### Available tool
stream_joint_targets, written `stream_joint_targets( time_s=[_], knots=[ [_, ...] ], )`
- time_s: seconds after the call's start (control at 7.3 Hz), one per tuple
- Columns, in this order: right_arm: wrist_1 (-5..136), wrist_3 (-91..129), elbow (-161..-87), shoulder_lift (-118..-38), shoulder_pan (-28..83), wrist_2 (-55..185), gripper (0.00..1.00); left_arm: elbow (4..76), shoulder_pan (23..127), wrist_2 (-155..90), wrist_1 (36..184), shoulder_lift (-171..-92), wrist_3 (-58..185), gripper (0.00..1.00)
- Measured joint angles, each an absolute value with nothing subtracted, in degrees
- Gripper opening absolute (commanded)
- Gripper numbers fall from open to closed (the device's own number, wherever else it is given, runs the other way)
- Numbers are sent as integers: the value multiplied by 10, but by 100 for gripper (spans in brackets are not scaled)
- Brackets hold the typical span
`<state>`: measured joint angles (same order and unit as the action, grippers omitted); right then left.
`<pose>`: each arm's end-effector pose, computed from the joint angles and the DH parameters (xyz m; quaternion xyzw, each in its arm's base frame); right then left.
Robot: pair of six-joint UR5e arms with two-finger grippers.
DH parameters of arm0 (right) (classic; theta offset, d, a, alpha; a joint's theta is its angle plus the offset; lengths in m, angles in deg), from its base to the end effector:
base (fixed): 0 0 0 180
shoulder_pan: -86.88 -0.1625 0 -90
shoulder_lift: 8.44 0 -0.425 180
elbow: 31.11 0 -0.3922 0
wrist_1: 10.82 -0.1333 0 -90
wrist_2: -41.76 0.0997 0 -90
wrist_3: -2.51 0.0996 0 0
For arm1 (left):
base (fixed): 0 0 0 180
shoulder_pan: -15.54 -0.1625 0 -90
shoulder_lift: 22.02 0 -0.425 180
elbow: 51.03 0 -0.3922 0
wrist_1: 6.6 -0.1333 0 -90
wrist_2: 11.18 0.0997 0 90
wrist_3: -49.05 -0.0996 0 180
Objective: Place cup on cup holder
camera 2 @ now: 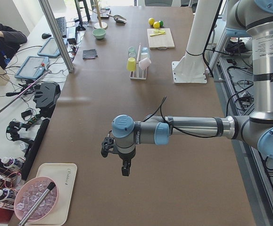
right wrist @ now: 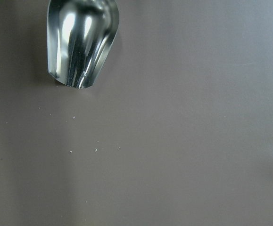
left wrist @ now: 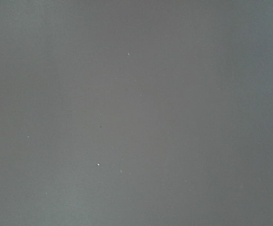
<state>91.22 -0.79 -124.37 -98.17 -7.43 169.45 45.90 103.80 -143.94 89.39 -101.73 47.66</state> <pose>0.1083 -0.4736 0.6560 -0.0487 -0.3261 0.0323 0.9435 -0.0529 -0.4204 0.6721 0.0203 0.3645 0.0338 0.9304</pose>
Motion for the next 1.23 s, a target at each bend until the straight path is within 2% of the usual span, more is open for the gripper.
stream_joint_targets(
  time_s=[1.23],
  knots=[
    [897,-7,-1238,-980,-74,1719,100,461,1038,-1486,921,-1010,516,98]
  ],
)
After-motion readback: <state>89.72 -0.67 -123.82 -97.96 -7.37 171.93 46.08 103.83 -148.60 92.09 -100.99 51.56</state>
